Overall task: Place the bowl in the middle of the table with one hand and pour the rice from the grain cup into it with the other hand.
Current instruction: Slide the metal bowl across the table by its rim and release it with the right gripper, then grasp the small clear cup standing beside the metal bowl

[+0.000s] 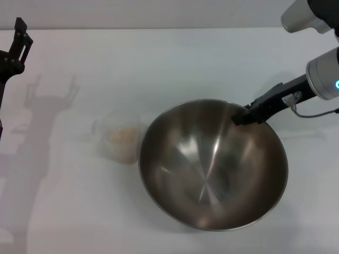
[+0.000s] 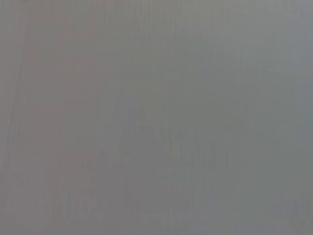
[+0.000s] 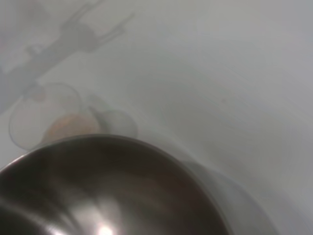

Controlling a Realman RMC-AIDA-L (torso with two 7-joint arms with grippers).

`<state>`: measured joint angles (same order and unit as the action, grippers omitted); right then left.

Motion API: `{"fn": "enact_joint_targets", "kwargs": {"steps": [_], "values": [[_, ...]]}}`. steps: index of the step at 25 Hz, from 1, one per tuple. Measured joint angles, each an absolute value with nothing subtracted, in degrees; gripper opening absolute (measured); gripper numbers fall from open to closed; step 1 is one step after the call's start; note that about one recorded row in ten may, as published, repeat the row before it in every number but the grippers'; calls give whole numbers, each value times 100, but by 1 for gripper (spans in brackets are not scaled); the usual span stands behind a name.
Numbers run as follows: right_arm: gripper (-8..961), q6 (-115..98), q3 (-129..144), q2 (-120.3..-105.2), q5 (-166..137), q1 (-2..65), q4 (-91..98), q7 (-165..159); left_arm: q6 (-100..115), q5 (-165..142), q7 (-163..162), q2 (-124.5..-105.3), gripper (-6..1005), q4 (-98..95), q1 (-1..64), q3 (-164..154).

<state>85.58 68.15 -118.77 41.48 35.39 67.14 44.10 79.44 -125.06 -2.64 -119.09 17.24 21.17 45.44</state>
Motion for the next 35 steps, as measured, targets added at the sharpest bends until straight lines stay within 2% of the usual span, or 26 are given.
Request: {"fn": "enact_joint_targets", "kwargs": {"steps": [3,8,13,22,35], "values": [[124,8547,6875,-11888,4168,3503,6988,4452,7944,-12506,-264,-11907,813,1744,2091,4557],[346,8484,6985,-11892,4188,3486,7377,4470,7944,-12507,-264,-11896,812,1760,2041,4563],[476,8120,7099,-11892,4147,3468,7802,4474,7952,-12507,-264,-11891,810,1760,1982,4573],[476,6205,7958,-11907,3372,3160,8213,4473,7962,-12506,-264,-11891,806,1727,1967,4582],[476,326,9804,-11962,2597,1680,7930,4281,7945,-12507,-252,-11883,801,1706,2011,4708]]}}
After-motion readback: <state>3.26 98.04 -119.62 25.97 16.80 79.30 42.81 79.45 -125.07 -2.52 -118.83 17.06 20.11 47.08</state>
